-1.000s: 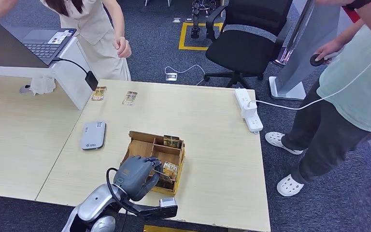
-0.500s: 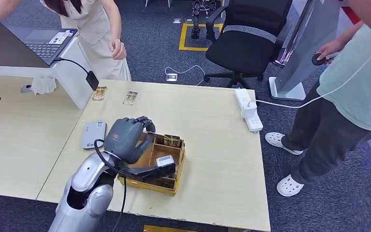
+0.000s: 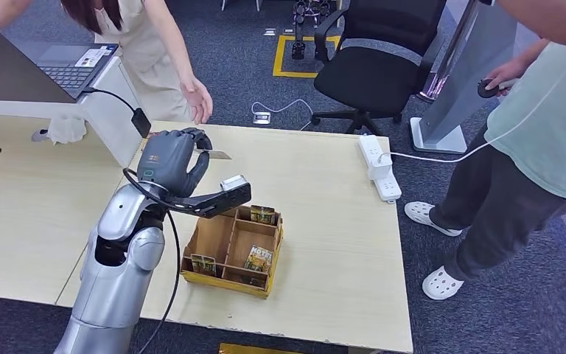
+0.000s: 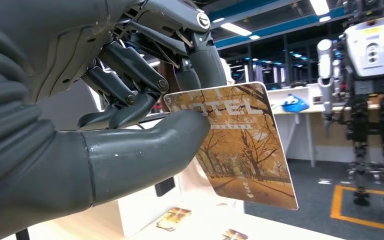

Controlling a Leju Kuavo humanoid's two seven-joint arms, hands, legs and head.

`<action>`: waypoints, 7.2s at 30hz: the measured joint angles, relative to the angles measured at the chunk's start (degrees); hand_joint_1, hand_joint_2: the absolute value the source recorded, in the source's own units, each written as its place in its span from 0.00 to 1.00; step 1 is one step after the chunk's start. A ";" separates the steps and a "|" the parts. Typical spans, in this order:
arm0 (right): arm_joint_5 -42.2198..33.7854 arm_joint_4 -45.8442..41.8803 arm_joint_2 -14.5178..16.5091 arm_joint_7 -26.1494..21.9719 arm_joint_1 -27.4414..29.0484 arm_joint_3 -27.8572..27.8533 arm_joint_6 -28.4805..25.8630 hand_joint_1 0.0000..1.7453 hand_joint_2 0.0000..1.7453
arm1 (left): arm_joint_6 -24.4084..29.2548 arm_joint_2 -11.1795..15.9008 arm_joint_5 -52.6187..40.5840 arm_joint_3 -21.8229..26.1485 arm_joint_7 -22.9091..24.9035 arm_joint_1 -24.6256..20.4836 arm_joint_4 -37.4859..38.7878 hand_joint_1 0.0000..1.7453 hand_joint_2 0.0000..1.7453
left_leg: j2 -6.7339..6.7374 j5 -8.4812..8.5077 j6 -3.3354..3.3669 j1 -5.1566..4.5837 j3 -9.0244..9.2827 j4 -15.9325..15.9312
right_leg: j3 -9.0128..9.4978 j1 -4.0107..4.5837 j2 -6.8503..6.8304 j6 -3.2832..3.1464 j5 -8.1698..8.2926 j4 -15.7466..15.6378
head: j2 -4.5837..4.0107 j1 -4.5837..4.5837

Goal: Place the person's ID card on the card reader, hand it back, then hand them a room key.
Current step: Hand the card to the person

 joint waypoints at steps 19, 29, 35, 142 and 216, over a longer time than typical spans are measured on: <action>0.32 -0.09 -0.02 -0.32 -0.23 1.31 0.41 0.00 1.00 | 2.21 -0.38 -9.35 7.89 2.87 -4.95 8.07 1.00 1.00 | 0.00 0.05 0.00 -0.04 0.00 0.00 | -0.01 -0.03 0.00 -0.02 0.04 0.00 | 0.00 -0.01; 0.10 -0.11 -0.02 -0.32 -0.27 1.40 0.61 0.00 1.00 | 2.19 -0.80 -9.53 9.14 1.85 -5.03 8.74 1.00 1.00 | -0.01 0.05 0.00 -0.04 -0.02 0.00 | -0.01 -0.06 0.00 -0.01 0.04 0.01 | 0.00 -0.01; 0.09 -0.10 -0.02 -0.32 -0.31 1.56 0.75 0.00 1.00 | 2.17 -0.94 -9.22 9.79 1.68 -5.04 8.95 1.00 1.00 | -0.01 0.05 0.00 -0.04 -0.04 0.00 | -0.02 -0.06 0.00 -0.01 0.04 0.01 | 0.00 -0.01; -9.32 -7.48 0.50 6.09 3.37 1.32 -0.35 0.00 1.00 | -1.52 4.17 -12.50 60.30 3.13 17.47 -9.67 0.00 1.00 | 0.77 -0.31 -0.08 -0.21 0.15 -0.25 | -0.16 -0.17 0.74 -0.06 -0.15 0.06 | 0.00 -0.32; -26.61 0.42 0.24 13.21 4.45 3.59 -4.88 0.00 1.00 | -7.82 -14.93 19.54 43.90 9.57 40.43 18.41 0.00 0.00 | 0.43 -0.28 0.09 -0.28 0.15 -0.14 | -0.06 -0.30 0.48 0.16 -0.11 -0.05 | 0.00 -0.21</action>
